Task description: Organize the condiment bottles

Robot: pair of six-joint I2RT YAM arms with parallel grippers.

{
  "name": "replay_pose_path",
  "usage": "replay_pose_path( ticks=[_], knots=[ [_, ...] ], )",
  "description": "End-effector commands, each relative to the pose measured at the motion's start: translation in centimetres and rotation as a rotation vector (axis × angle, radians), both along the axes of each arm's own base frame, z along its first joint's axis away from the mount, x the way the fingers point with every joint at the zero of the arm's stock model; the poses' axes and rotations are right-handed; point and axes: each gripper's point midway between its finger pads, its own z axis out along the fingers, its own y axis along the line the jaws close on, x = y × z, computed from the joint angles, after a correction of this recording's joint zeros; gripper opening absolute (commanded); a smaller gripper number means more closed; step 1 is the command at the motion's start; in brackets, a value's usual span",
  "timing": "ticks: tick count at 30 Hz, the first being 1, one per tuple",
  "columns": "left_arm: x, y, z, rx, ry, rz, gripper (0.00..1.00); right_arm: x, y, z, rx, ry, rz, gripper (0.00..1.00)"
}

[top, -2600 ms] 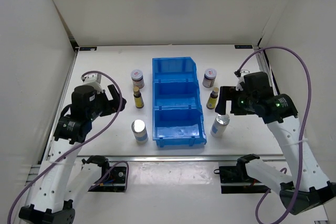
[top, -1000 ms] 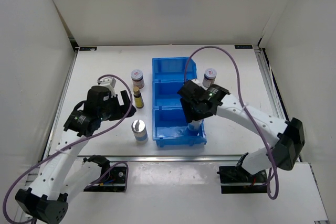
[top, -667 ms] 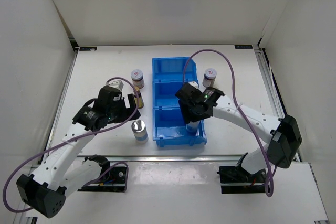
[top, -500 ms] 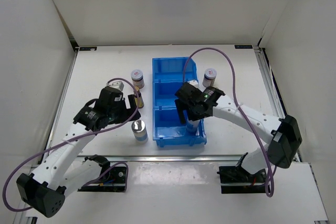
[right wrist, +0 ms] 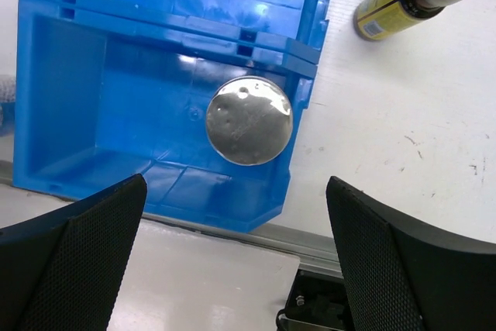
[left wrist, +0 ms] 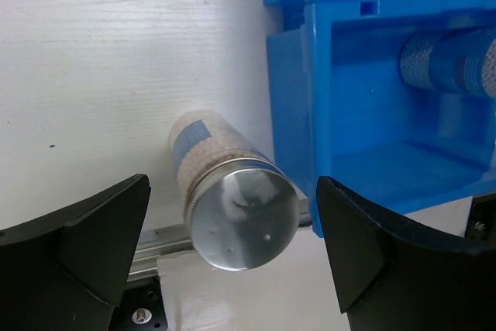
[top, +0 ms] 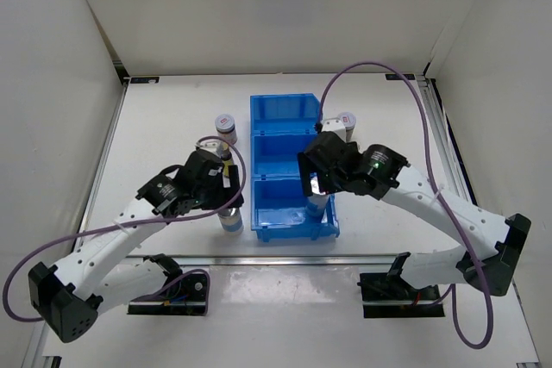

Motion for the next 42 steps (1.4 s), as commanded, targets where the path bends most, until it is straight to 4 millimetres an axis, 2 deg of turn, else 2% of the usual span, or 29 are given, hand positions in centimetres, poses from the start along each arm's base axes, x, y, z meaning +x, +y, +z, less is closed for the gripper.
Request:
replay_pose_path(
  ticks=[1, 2, 7, 9, 10, 13, 14, 18, 22, 23, 27, 28, 29, 30, 32, 34, 35, 36, 38, 39, 42],
  knots=[
    [0.6, -0.8, 0.8, 0.033, -0.040, -0.001, 1.00, -0.5, 0.0, -0.5, -0.008, 0.007, -0.026, 1.00],
    [0.5, -1.2, 0.2, 0.062, -0.033, -0.005, 1.00, -0.7, 0.1, -1.2, -0.027, 0.018, -0.016, 1.00],
    [0.1, -1.1, -1.5, 0.122, 0.008, 0.013, 0.99, -2.0, 1.2, -1.6, -0.031, 0.007, 0.002, 1.00],
    [0.2, -0.9, -1.5, 0.129, 0.002, 0.020, 0.95, -2.1, 1.2, -1.8, -0.037, 0.003, -0.001, 1.00],
    [0.1, -0.8, -1.9, 0.135, 0.008, 0.019, 0.88, -2.1, 1.2, -1.8, -0.037, 0.003, -0.001, 1.00],
    [0.0, -0.7, -2.2, 0.142, 0.015, 0.019, 0.76, -2.2, 0.9, -1.8, -0.046, -0.015, -0.003, 1.00],
    [0.0, -0.7, -2.4, 0.143, 0.023, 0.026, 0.68, -2.2, 0.8, -1.5, -0.036, -0.020, -0.003, 1.00],
    [-0.1, -0.7, -2.2, 0.138, 0.025, 0.033, 0.60, -1.9, 0.0, -1.1, -0.047, -0.049, -0.020, 1.00],
    [0.3, -0.5, 0.2, 0.144, -0.013, 0.047, 0.47, -2.0, -0.6, -0.6, -0.044, -0.065, -0.019, 1.00],
    [0.3, -0.5, 1.3, 0.136, -0.021, 0.048, 0.43, -1.9, -0.8, -0.8, -0.056, -0.069, -0.024, 1.00],
    [0.7, -0.5, 4.4, 0.128, -0.048, 0.048, 0.20, -1.9, -1.0, -0.3, -0.036, -0.083, -0.036, 1.00],
    [0.7, -0.6, 4.8, 0.128, -0.048, 0.048, 0.17, -2.0, -1.3, -0.4, -0.047, -0.078, -0.036, 1.00],
    [1.1, -0.7, 6.4, 0.109, -0.076, 0.056, 0.14, -1.9, -1.6, -0.4, -0.052, -0.087, -0.041, 1.00],
    [0.9, -0.6, 6.9, 0.109, -0.076, 0.056, 0.12, -2.0, -1.9, -0.5, -0.062, -0.083, -0.041, 1.00],
    [1.1, -0.7, 8.1, 0.104, -0.089, 0.049, 0.12, -2.2, -2.0, -0.5, -0.051, -0.082, -0.050, 1.00],
    [1.8, -1.1, 11.1, 0.068, -0.143, 0.052, 0.12, -2.3, -2.5, 0.0, -0.036, -0.094, -0.063, 1.00],
    [1.8, -1.4, 10.7, 0.069, -0.126, 0.042, 0.12, -2.3, -2.7, -0.3, -0.045, -0.090, -0.062, 1.00],
    [2.0, -1.9, 12.2, 0.036, -0.147, 0.038, 0.12, -2.2, -2.8, -0.2, -0.049, -0.099, -0.068, 1.00],
    [2.4, -3.2, 12.8, 0.028, -0.143, 0.008, 0.12, -2.3, -3.3, -0.3, -0.054, -0.102, -0.079, 1.00],
    [2.7, -3.8, 14.0, 0.011, -0.167, -0.007, 0.12, -2.3, -3.4, -0.1, -0.045, -0.106, -0.080, 1.00],
    [3.2, -5.7, 13.9, 0.036, -0.166, -0.035, 0.12, -2.3, -4.1, 0.1, -0.051, -0.121, -0.089, 1.00]
  ],
)
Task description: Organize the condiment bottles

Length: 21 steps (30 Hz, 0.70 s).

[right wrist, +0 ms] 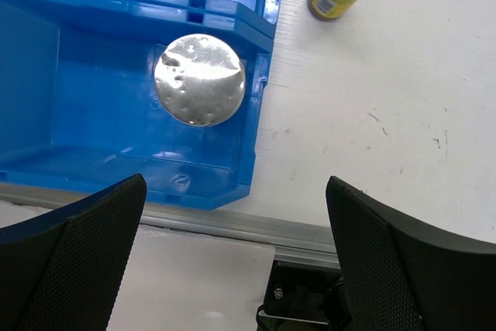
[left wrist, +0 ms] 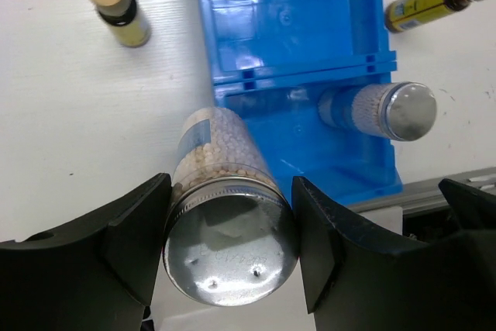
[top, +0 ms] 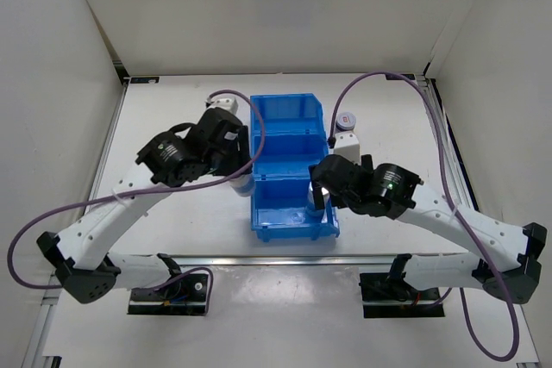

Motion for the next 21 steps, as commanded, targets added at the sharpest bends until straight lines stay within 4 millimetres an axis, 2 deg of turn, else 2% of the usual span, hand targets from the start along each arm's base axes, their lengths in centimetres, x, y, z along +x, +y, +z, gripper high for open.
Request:
replay_pose_path(
  ticks=[1, 2, 5, 9, 10, 12, 15, 19, 21],
  knots=[
    [0.7, -2.2, 1.9, -0.017, -0.050, -0.039, 0.12, 0.1, -1.3, 0.6, 0.005, -0.040, -0.051, 1.00],
    [1.0, -2.8, 0.9, 0.014, -0.033, -0.042, 0.12, 0.1, -1.4, 0.8, 0.013, -0.043, -0.051, 1.00],
    [1.3, -5.1, 0.6, -0.005, -0.042, -0.070, 0.12, 0.1, -2.4, 0.9, -0.005, -0.055, -0.079, 1.00],
    [1.6, -8.1, -2.5, 0.016, -0.010, -0.102, 0.12, 0.3, -4.1, 2.1, -0.005, -0.093, -0.135, 1.00],
    [1.7, -8.3, -3.4, 0.019, 0.002, -0.094, 0.12, 0.3, -4.1, 2.6, 0.015, -0.101, -0.136, 1.00],
    [1.5, -9.7, -3.9, 0.004, -0.009, -0.118, 0.12, 0.4, -5.0, 3.2, 0.001, -0.125, -0.150, 1.00],
    [1.9, -10.3, -5.2, 0.011, -0.004, -0.118, 0.12, 0.4, -5.1, 3.8, 0.018, -0.140, -0.155, 1.00],
    [2.3, -10.8, -8.3, 0.056, 0.037, -0.112, 0.12, 0.6, -5.1, 4.4, 0.037, -0.149, -0.166, 1.00],
    [2.1, -10.6, -9.8, 0.075, 0.059, -0.104, 0.15, 0.7, -5.3, 4.2, 0.009, -0.149, -0.163, 1.00]
  ],
)
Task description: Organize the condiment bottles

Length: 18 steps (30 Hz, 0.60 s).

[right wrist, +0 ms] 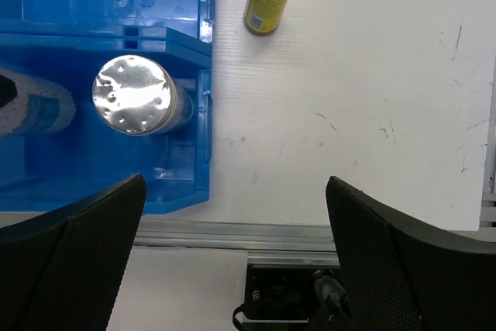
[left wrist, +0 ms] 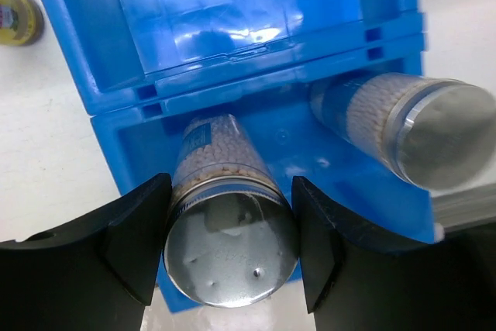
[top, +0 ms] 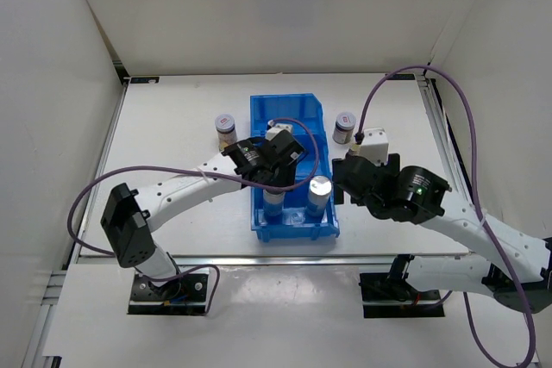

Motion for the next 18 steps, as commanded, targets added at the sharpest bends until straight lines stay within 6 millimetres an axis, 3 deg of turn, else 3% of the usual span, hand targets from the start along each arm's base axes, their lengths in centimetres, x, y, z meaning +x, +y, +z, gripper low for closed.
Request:
replay_pose_path(
  ticks=[1, 3, 6, 7, 11, 15, 16, 17, 18],
  knots=[
    [0.7, -0.9, 0.4, -0.063, -0.032, 0.028, 0.17, 0.9, -0.7, 1.5, 0.007, -0.049, -0.054, 1.00],
    [0.4, -0.3, -0.9, -0.038, -0.020, 0.041, 0.26, 1.4, -1.0, 1.7, -0.003, -0.049, -0.073, 1.00],
    [0.5, -0.4, -2.1, -0.029, -0.015, 0.041, 0.51, 2.7, -1.0, 1.2, -0.018, -0.020, -0.067, 1.00],
    [0.5, -0.4, -2.1, -0.029, -0.014, 0.041, 0.72, 3.5, -1.1, 0.9, -0.039, -0.008, -0.080, 1.00],
    [0.6, -0.2, -1.6, -0.035, -0.030, 0.047, 1.00, 5.6, -1.2, 0.3, -0.084, 0.010, -0.086, 1.00],
    [1.3, 0.0, 2.9, -0.089, -0.115, 0.045, 1.00, 9.2, -0.4, -0.1, -0.027, -0.016, -0.058, 1.00],
    [1.3, 0.2, 3.9, -0.102, -0.133, 0.051, 1.00, 10.6, -1.5, -0.9, -0.036, 0.007, -0.076, 1.00],
    [1.4, 0.2, 5.9, -0.135, -0.161, 0.045, 1.00, 11.1, -0.9, -1.8, 0.013, 0.050, -0.043, 1.00],
    [1.4, 0.6, 7.9, -0.174, -0.198, 0.055, 1.00, 12.5, -1.9, -2.1, 0.037, 0.055, -0.081, 1.00]
  ],
)
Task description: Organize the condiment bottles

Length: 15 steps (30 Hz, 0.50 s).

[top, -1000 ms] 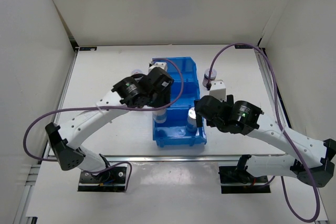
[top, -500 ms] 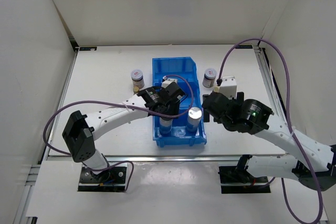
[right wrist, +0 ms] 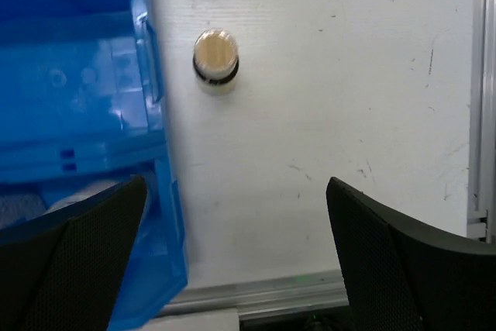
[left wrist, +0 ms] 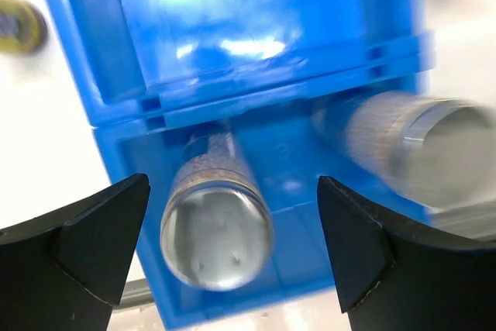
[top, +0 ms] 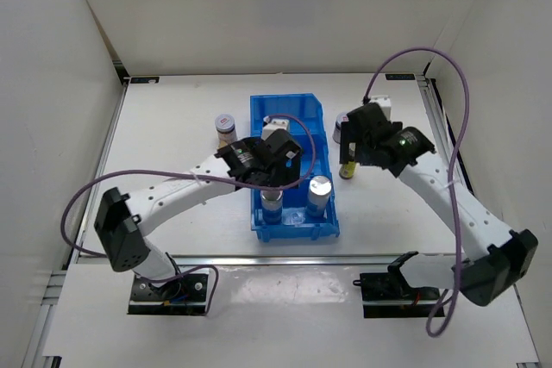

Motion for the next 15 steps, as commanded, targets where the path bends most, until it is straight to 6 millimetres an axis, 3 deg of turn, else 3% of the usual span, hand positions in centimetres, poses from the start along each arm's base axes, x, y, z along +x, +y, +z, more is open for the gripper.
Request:
replay_pose_path(
  ticks=[1, 4, 7, 11, 15],
  knots=[
    [0.7, 0.9, 10.4, -0.176, -0.203, 0.005, 1.00, 4.1, 0.5, -1.3, 0.077, 0.013, 0.062, 1.00],
    [1.1, 3.8, 13.5, -0.203, -0.260, 0.041, 1.00, 5.9, 0.1, -2.6, 0.115, 0.053, 0.054, 1.00],
    [1.0, 7.1, 15.0, -0.177, -0.301, 0.078, 1.00, 7.8, 0.0, -3.7, 0.165, 0.068, 0.058, 0.96],
    [2.3, 12.6, 13.3, -0.083, -0.313, 0.186, 1.00, 9.4, 0.9, -5.8, 0.191, 0.122, 0.081, 0.86],
    [2.4, 15.7, 10.6, -0.030, -0.252, 0.223, 1.00, 10.3, 0.8, -7.4, 0.182, 0.151, 0.068, 0.77]
  ],
)
